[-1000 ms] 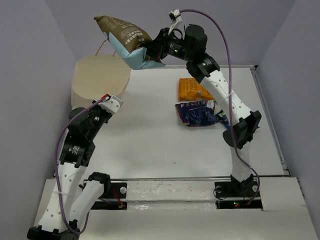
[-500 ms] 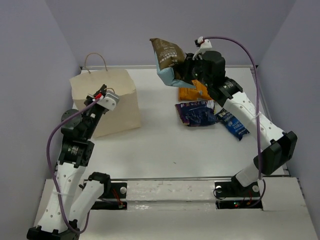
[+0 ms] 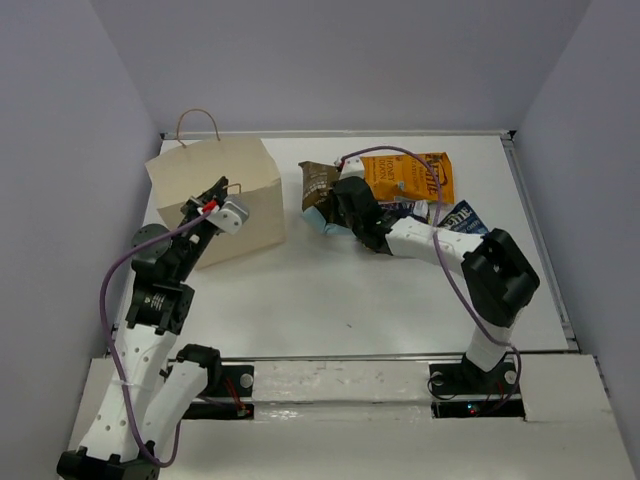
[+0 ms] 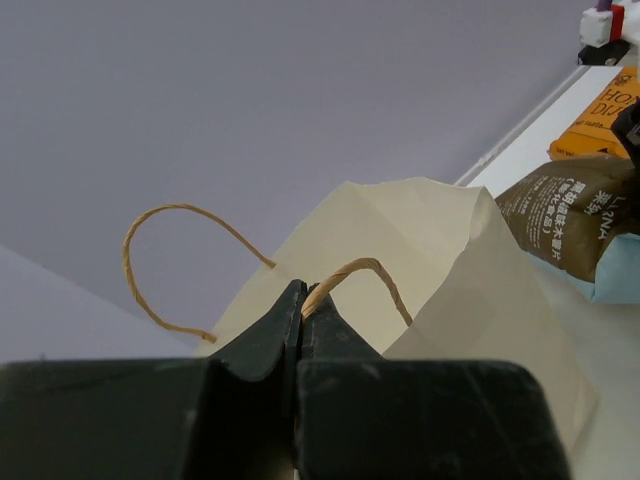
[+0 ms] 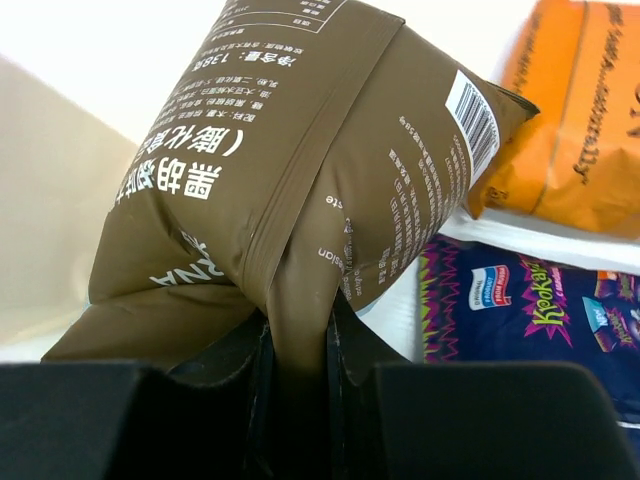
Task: Take the snacks out of the paper bag
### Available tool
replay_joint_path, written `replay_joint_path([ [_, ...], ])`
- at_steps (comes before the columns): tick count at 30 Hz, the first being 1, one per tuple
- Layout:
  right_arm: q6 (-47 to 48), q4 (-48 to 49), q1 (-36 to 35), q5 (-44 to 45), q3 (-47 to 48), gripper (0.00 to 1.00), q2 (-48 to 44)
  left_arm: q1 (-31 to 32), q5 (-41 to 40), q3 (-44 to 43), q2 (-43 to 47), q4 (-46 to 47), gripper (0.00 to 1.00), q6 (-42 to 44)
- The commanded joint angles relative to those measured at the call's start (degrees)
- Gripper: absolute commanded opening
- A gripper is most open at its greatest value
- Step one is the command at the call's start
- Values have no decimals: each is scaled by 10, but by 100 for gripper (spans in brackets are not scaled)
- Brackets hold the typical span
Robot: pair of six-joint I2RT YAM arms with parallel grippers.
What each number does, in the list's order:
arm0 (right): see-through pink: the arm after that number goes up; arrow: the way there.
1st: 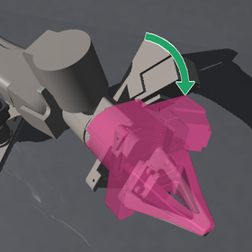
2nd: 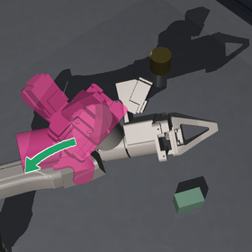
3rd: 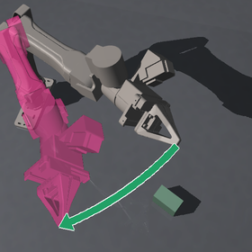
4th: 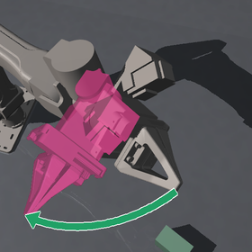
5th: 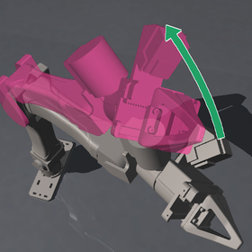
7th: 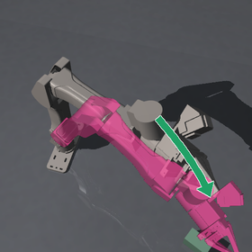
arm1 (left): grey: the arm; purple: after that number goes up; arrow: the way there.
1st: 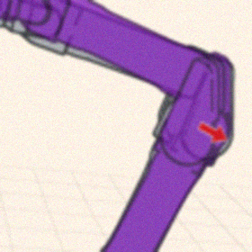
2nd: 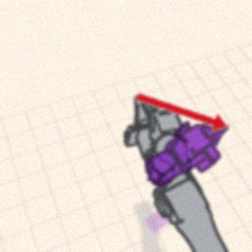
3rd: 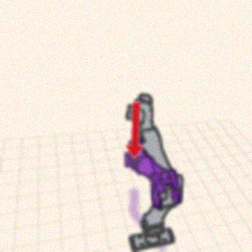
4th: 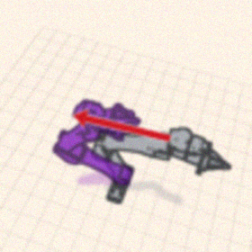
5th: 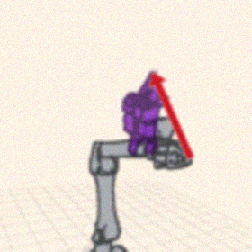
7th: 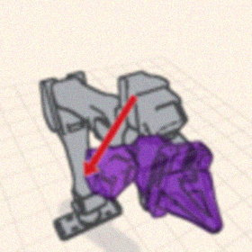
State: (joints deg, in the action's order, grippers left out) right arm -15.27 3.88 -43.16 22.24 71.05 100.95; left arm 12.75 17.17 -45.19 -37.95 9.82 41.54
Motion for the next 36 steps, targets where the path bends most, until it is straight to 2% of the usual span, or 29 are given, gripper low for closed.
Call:
replay_joint_path([
  [1,-49,121,12,83,-13,1,26,0,28,20,22,67,0,-15],
  [2,-55,126,12,76,-15,1,42,0,32,23,23,77,0,-21],
  [3,-56,126,12,73,-15,6,49,0,37,25,24,80,0,-33],
  [4,-59,126,12,71,-16,19,55,0,42,26,24,83,0,-36],
  [6,-56,116,12,43,-16,57,65,0,62,30,28,90,0,-42],
  [7,-49,108,12,31,-14,81,65,0,68,31,32,92,0,-48],
  [8,-45,99,12,22,-13,99,63,-1,73,32,34,92,0,-50],
  [11,-32,64,12,6,-16,100,37,-2,99,32,43,97,0,-54],
  [16,9,41,12,-19,-21,100,-43,-4,97,27,43,100,0,-59],
  [20,78,22,12,-91,2,100,-81,-6,94,23,43,91,0,-54],
  [22,99,-1,12,-119,25,100,-87,-7,90,28,45,72,0,-43],
  [25,103,-32,12,-117,56,100,-85,-7,88,32,48,55,0,-34],
  [26,105,-33,12,-117,59,100,-85,-7,93,31,50,40,5,-33],
  [28,104,-32,12,-116,61,100,-87,-7,108,30,57,13,33,-24],
  [29,103,-34,12,-114,63,100,-87,-7,117,29,63,2,62,-18],
  [31,101,-35,12,-116,70,100,-89,-7,121,28,71,-39,80,1],
  [32,101,-36,12,-118,72,100,-93,-8,118,23,81,-53,99,6],
  [36,107,-37,12,-118,79,100,-105,-7,117,-3,112,-136,99,32],
])
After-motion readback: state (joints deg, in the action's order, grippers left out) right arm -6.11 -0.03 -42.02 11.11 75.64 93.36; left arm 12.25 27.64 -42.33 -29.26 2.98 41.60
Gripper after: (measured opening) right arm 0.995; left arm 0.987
